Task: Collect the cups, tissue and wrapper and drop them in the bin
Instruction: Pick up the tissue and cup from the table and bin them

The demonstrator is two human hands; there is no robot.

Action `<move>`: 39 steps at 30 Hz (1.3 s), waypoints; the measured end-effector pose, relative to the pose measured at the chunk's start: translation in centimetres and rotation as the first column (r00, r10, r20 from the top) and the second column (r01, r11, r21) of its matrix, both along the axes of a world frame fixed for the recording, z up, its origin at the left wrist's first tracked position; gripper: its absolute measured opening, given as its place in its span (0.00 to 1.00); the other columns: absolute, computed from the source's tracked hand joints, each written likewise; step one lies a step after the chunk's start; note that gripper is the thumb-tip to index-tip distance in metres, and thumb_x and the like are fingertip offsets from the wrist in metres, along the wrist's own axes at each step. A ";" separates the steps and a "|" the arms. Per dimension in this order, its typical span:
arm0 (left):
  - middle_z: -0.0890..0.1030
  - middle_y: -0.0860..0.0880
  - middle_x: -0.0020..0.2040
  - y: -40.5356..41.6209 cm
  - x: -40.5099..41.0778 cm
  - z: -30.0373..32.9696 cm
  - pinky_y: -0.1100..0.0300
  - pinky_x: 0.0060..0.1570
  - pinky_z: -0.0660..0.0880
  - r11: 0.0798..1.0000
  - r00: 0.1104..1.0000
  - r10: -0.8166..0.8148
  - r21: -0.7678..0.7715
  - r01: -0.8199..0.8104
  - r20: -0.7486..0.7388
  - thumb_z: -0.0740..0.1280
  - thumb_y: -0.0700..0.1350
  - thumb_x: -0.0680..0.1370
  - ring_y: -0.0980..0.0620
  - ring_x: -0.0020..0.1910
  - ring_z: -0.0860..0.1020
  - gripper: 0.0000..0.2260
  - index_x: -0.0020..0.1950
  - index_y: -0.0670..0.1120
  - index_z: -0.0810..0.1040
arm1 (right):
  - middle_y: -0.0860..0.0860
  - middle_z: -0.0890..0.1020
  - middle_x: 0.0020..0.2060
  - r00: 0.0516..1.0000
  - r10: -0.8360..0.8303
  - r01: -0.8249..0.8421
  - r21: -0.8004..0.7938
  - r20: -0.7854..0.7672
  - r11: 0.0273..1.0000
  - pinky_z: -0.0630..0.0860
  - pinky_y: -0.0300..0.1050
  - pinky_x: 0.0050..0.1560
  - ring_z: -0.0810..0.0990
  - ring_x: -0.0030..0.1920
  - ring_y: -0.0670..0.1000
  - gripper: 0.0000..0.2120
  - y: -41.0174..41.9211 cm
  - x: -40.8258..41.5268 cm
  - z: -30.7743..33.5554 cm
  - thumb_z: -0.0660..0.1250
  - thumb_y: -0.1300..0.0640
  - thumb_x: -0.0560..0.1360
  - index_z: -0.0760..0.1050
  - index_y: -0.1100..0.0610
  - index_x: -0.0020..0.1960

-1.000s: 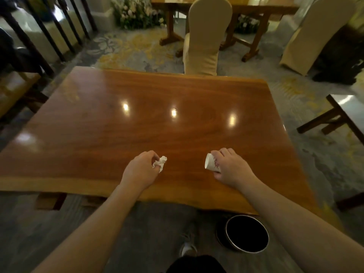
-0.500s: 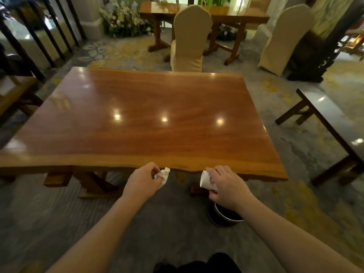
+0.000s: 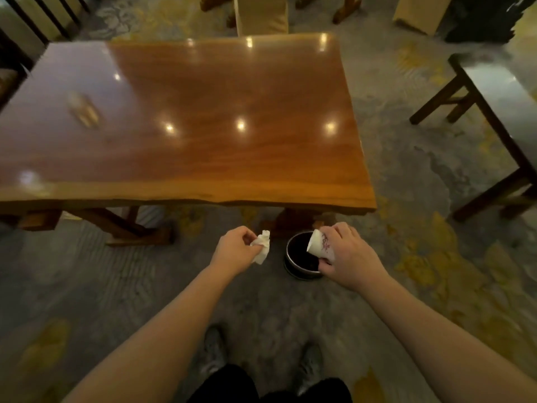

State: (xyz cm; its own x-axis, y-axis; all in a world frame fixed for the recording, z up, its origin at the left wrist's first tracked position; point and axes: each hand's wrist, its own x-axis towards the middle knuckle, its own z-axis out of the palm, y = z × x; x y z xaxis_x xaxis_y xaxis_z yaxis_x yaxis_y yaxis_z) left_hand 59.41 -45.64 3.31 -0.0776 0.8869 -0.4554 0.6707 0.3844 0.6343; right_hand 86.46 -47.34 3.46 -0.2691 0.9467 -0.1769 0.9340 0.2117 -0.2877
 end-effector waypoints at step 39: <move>0.81 0.47 0.51 11.6 13.3 -41.6 0.53 0.42 0.81 0.869 0.949 0.236 -0.482 -0.109 0.211 0.73 0.53 0.75 0.49 0.49 0.80 0.09 0.45 0.49 0.78 | 0.52 0.81 0.48 0.548 -0.833 0.641 -0.599 -0.080 0.479 0.73 0.44 0.43 0.79 0.44 0.52 0.17 8.5 8.7 -40.6 0.74 0.46 0.71 0.79 0.54 0.55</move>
State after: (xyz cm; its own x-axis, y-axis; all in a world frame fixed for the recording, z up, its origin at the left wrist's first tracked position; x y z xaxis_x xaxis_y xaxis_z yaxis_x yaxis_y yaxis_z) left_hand 72.75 -34.04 -38.26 -0.0350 0.5547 -0.8313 0.4057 0.7681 0.4954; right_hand 95.21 -38.82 -37.16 0.3644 0.6290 -0.6867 0.4925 -0.7560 -0.4311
